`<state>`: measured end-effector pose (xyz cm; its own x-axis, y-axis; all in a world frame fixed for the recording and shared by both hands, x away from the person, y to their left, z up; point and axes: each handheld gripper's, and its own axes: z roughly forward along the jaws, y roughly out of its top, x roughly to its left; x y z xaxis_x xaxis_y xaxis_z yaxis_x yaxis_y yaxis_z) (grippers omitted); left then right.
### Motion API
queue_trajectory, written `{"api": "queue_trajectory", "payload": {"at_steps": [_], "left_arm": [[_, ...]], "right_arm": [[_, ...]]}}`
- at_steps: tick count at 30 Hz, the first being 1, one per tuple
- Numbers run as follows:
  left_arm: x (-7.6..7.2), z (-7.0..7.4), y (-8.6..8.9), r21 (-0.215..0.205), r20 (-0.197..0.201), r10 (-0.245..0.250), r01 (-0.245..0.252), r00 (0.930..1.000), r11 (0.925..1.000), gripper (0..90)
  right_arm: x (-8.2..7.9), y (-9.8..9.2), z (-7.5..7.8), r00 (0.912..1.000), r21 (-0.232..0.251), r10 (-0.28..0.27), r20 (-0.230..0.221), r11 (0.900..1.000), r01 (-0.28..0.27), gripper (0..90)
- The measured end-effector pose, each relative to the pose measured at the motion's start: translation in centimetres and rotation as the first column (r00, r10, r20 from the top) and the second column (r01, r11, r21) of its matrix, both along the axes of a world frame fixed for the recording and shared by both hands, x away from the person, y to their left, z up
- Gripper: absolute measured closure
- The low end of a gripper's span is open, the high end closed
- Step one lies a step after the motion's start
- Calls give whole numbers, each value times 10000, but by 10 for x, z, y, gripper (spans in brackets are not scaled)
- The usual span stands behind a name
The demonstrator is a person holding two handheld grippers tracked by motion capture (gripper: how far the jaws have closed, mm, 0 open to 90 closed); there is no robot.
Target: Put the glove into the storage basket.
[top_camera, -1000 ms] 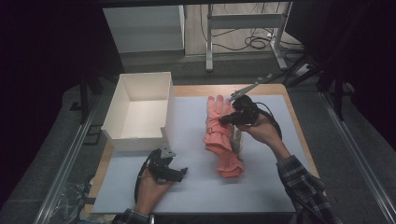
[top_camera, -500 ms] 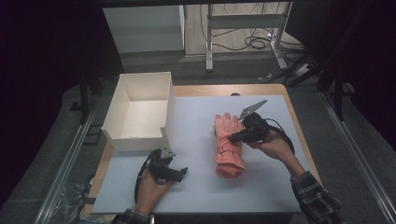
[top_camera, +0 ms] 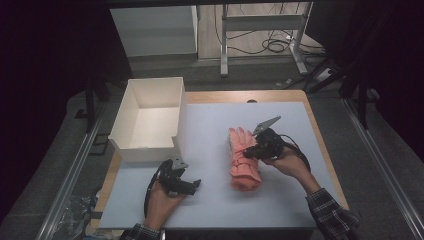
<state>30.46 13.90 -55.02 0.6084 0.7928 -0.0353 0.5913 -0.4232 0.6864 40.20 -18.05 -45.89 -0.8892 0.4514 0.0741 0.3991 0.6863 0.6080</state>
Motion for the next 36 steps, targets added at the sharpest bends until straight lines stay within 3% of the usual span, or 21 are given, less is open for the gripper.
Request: {"api": "queue_trajectory", "payload": {"at_steps": [3,9,14,21,29,36], "left_arm": [[0,0,0,-9,-5,-3,3,10000,10000,17],[0,0,0,-8,-4,-2,2,10000,10000,16],[0,0,-1,-97,6,72,-72,10000,9999,17],[0,0,0,-6,-7,-2,2,10000,10000,17],[0,0,0,-19,-18,14,-14,10000,10000,17],[0,0,0,-21,-18,13,-13,10000,10000,16]], "right_arm": [[-2,-3,4,9998,256,-123,156,9996,119,645],[-7,-14,14,9961,557,-508,715,9973,468,590],[-14,-31,16,9905,828,-982,961,9925,904,596],[-30,-53,2,9834,1095,-1385,1176,9860,1258,649],[-51,-69,-28,9893,1637,-1394,441,9778,1305,869],[-68,-70,-48,9908,1672,-1332,220,9776,1277,888]]}}
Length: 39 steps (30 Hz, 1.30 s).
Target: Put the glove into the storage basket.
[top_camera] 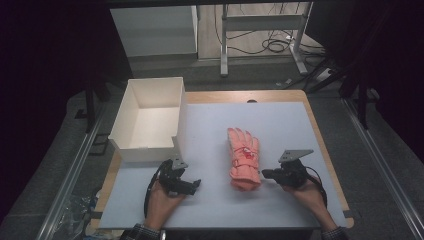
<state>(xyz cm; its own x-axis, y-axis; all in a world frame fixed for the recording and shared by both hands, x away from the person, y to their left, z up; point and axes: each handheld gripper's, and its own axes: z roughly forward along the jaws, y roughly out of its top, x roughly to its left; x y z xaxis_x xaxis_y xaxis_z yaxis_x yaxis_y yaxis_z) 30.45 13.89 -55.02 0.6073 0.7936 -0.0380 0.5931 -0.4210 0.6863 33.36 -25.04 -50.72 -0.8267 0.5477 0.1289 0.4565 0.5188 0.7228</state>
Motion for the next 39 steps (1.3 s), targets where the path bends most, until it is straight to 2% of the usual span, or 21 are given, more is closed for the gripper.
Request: {"api": "queue_trajectory", "payload": {"at_steps": [3,13,29,39], "left_arm": [[0,0,0,2,0,-1,1,10000,10000,16],[0,0,0,1,0,-2,2,10000,10000,16],[0,0,0,4,-3,-6,6,10000,10000,16],[0,0,0,-4,9,-3,3,10000,10000,15]], "right_arm": [[-5,2,-5,9999,-75,108,36,9999,-108,888],[-9,15,-17,9987,-61,373,-357,9993,-376,888],[-9,49,-22,9949,11,862,-515,9963,-862,868],[-4,77,-23,9946,-101,968,-375,9952,-973,869]]}}
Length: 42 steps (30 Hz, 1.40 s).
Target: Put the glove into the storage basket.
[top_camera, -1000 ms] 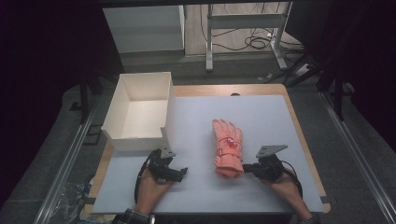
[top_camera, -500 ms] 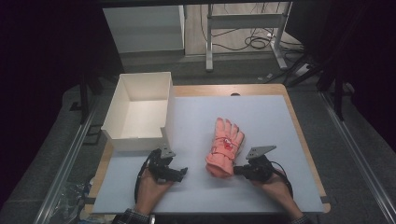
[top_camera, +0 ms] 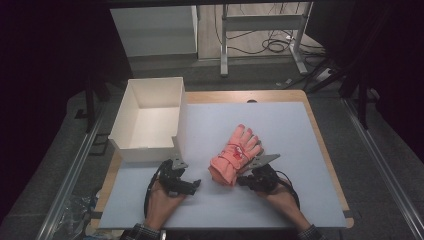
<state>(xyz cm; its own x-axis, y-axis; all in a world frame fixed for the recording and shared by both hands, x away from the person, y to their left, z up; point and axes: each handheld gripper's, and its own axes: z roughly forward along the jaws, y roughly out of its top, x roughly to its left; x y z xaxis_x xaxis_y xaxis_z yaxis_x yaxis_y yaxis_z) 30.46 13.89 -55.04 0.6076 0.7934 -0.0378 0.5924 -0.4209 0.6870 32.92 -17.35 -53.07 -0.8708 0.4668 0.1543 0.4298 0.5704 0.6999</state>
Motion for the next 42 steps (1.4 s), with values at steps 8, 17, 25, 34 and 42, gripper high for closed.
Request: {"api": "queue_trajectory", "payload": {"at_steps": [8,17,25,34,42], "left_arm": [[0,0,0,59,-10,115,-115,9999,9999,0],[1,0,-1,96,-107,92,-91,9999,9999,0],[1,0,-1,-8,-77,121,-121,9999,9999,0],[1,0,0,-62,-77,157,-158,9998,9999,0],[1,0,0,-63,-76,159,-159,9998,9999,0]], "right_arm": [[3,11,-1,10000,23,26,17,10000,-26,868],[2,-3,1,9993,-30,-311,221,9995,311,852],[-2,-16,8,9967,1,-591,562,9982,592,815],[-4,-49,14,9828,168,-1631,867,9866,1622,662],[-3,-75,18,9573,84,-2540,1381,9668,2553,525]]}}
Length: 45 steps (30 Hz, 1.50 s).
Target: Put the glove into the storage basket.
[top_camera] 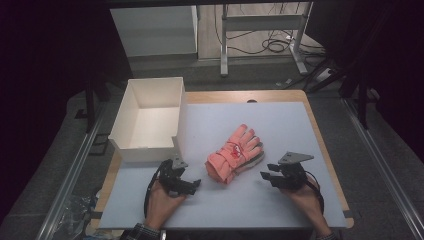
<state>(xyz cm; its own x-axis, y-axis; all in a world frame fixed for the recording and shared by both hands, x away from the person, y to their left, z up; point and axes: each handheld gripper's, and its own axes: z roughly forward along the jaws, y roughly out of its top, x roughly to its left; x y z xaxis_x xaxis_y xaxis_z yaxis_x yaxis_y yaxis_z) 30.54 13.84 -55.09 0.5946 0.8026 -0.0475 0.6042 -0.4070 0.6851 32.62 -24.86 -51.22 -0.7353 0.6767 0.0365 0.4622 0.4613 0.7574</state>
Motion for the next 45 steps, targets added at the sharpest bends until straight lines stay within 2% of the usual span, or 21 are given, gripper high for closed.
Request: {"api": "queue_trajectory", "payload": {"at_steps": [9,17,19,21,26,32,36,42,45], "left_arm": [[0,0,0,3,-6,-3,3,10000,10000,0],[0,0,0,30,3,-53,53,10000,10000,0],[0,1,0,40,25,-101,100,9999,9999,0],[0,2,1,27,69,-293,293,9995,9996,14],[2,7,-1,45,-158,-626,627,9979,9980,35],[0,26,-3,-388,-97,-1052,1047,9944,9937,21],[0,40,-5,-672,21,-1426,1424,9898,9875,6],[4,58,-16,-582,-167,-2014,2002,9794,9780,0],[7,69,-22,-699,-158,-2283,2267,9735,9715,0]], "right_arm": [[2,-25,-2,9965,-242,-798,234,9965,804,373],[8,-43,-11,9883,-639,-1470,402,9867,1493,268],[9,-45,-14,9865,-803,-1579,428,9837,1610,252],[11,-46,-15,9863,-878,-1632,251,9824,1648,236],[11,-45,-16,9866,-954,-1611,253,9820,1628,212],[11,-45,-17,9863,-940,-1626,278,9819,1645,207],[11,-45,-17,9860,-938,-1640,292,9816,1661,206],[11,-46,-17,9859,-925,-1645,295,9817,1666,205],[11,-46,-17,9859,-923,-1643,303,9817,1664,205]]}}
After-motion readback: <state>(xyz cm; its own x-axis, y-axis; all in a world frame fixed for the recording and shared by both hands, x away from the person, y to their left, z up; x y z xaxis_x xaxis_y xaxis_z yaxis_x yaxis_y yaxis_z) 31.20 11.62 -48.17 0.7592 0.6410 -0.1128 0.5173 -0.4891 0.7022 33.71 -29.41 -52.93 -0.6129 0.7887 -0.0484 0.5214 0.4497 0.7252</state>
